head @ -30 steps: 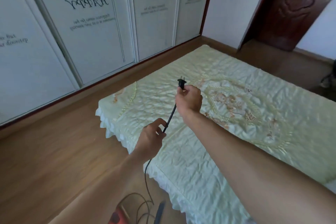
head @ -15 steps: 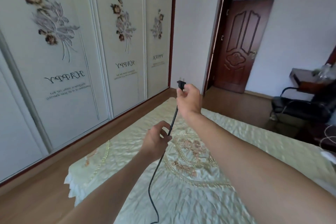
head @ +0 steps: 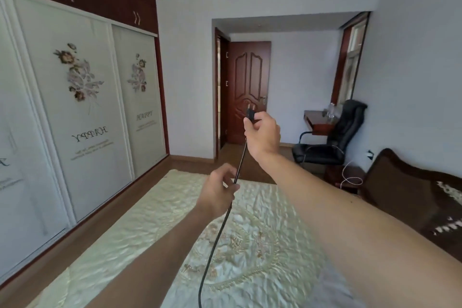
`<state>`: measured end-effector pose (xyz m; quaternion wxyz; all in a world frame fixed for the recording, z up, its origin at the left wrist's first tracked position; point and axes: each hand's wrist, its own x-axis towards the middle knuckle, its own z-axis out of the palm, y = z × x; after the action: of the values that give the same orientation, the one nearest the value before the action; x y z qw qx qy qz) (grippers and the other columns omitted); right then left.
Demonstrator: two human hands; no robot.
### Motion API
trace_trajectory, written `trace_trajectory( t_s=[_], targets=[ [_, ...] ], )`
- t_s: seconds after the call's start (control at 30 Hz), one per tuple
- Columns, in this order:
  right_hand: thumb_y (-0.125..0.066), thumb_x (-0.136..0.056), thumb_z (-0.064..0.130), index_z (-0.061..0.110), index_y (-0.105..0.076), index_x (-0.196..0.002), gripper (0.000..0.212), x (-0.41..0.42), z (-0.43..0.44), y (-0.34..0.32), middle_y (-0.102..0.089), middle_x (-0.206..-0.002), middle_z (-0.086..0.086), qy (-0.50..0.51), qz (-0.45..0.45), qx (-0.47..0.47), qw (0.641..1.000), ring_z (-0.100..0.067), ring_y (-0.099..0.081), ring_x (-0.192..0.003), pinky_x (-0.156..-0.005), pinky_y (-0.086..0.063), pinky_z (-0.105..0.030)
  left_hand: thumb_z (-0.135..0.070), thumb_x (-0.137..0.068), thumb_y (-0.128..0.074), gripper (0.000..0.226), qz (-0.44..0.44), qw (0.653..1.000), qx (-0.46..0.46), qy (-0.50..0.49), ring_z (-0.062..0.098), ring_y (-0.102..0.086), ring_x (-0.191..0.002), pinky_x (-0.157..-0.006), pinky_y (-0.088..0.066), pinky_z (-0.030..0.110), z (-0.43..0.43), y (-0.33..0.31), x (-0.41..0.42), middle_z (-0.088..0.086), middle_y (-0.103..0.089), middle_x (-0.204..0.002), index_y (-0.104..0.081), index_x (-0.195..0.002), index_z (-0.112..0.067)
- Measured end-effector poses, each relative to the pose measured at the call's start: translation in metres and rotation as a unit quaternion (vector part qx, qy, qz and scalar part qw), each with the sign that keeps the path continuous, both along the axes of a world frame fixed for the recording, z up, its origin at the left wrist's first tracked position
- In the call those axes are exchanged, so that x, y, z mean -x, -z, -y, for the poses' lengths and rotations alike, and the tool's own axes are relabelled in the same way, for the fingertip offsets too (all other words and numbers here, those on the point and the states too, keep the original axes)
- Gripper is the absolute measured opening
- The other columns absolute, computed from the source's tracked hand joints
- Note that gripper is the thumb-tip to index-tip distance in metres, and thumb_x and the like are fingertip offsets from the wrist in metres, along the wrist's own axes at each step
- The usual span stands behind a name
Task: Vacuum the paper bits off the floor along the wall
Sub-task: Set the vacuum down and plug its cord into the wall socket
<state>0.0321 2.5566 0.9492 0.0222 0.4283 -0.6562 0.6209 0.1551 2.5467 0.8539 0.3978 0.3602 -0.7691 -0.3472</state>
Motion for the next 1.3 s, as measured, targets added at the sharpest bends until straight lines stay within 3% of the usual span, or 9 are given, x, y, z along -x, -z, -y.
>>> trace_trajectory(
  t_s=[0.13,0.27,0.37,0.53,0.63,0.73,0.83,1.1,1.3],
  targets=[
    [-0.061,-0.096,0.028,0.014,-0.062,-0.104,0.016,0.042,-0.034,-0.023,-0.069,-0.08,-0.004,0.066,-0.027,0.0,0.997,-0.021,-0.066,-0.079,-0.069,-0.043,-0.025,0.002,-0.087,-0.067,0.02,-0.015,0.997,0.011,0.076,0.018,-0.052,-0.067,-0.056,-0.058,0.048,-0.007,-0.016,0.05,0.004,-0.051,-0.075,-0.06,-0.096,-0.015],
    [-0.062,-0.095,0.027,0.009,-0.064,-0.106,0.021,0.082,-0.073,-0.037,-0.056,-0.065,0.005,0.171,-0.051,-0.002,0.984,-0.017,-0.058,-0.074,-0.073,-0.048,-0.029,0.004,-0.087,-0.066,0.025,-0.039,0.982,-0.029,0.182,0.016,-0.049,-0.066,-0.051,-0.058,0.048,-0.028,-0.026,0.099,0.002,-0.046,-0.072,-0.061,-0.09,-0.02],
    [-0.062,-0.095,0.028,0.008,-0.064,-0.103,0.021,0.105,-0.108,-0.042,-0.063,-0.075,-0.004,0.225,-0.053,0.002,0.973,-0.026,-0.063,-0.082,-0.079,-0.053,-0.039,0.007,-0.088,-0.064,0.025,-0.066,0.966,-0.048,0.244,0.018,-0.046,-0.066,-0.055,-0.056,0.043,-0.054,-0.03,0.127,0.001,-0.043,-0.071,-0.062,-0.096,-0.017],
    [-0.059,-0.097,0.029,0.011,-0.063,-0.114,0.026,0.129,-0.184,-0.045,-0.07,-0.082,-0.005,0.305,-0.051,0.001,0.951,-0.021,-0.065,-0.077,-0.07,-0.048,-0.028,0.004,-0.086,-0.069,0.031,-0.048,0.937,-0.004,0.346,0.012,-0.057,-0.063,-0.066,-0.059,0.051,-0.103,-0.037,0.166,0.007,-0.055,-0.072,-0.06,-0.089,-0.025],
    [-0.059,-0.095,0.033,0.012,-0.064,-0.108,0.026,0.144,-0.237,-0.046,-0.071,-0.078,-0.006,0.361,-0.043,0.004,0.932,-0.025,-0.067,-0.078,-0.073,-0.053,-0.036,0.004,-0.089,-0.065,0.024,-0.032,0.908,-0.018,0.418,0.005,-0.06,-0.057,-0.057,-0.059,0.046,-0.15,-0.039,0.189,0.009,-0.056,-0.074,-0.059,-0.097,-0.017],
    [-0.058,-0.095,0.034,0.013,-0.063,-0.105,0.024,0.158,-0.297,-0.047,-0.071,-0.077,-0.007,0.418,-0.036,-0.002,0.908,-0.027,-0.066,-0.08,-0.07,-0.049,-0.034,0.003,-0.089,-0.064,0.023,-0.03,0.872,-0.056,0.484,0.02,-0.063,-0.062,-0.054,-0.059,0.054,-0.2,-0.039,0.213,0.008,-0.055,-0.076,-0.06,-0.096,-0.018],
    [-0.057,-0.095,0.034,0.013,-0.063,-0.105,0.024,0.168,-0.36,-0.049,-0.071,-0.079,-0.006,0.47,-0.033,-0.003,0.882,-0.027,-0.066,-0.082,-0.074,-0.052,-0.037,0.003,-0.09,-0.063,0.029,-0.022,0.843,-0.065,0.534,0.023,-0.062,-0.063,-0.056,-0.059,0.056,-0.255,-0.044,0.232,0.009,-0.055,-0.08,-0.059,-0.09,-0.026],
    [-0.058,-0.095,0.033,0.014,-0.064,-0.102,0.022,0.177,-0.532,-0.046,-0.07,-0.075,-0.006,0.584,-0.024,0.021,0.811,-0.026,-0.068,-0.077,-0.073,-0.055,-0.039,0.001,-0.089,-0.064,0.019,0.009,0.752,-0.061,0.656,0.026,-0.063,-0.063,-0.057,-0.059,0.058,-0.41,-0.051,0.275,0.012,-0.055,-0.082,-0.062,-0.098,-0.016],
    [-0.059,-0.094,0.033,0.014,-0.066,-0.101,0.021,0.187,-0.649,-0.029,-0.07,-0.075,-0.005,0.654,-0.002,0.014,0.756,-0.026,-0.067,-0.075,-0.071,-0.054,-0.037,-0.001,-0.091,-0.062,0.017,0.028,0.698,-0.079,0.711,0.017,-0.063,-0.061,-0.061,-0.06,0.055,-0.524,-0.035,0.29,0.01,-0.055,-0.083,-0.061,-0.101,-0.015]
  ],
)
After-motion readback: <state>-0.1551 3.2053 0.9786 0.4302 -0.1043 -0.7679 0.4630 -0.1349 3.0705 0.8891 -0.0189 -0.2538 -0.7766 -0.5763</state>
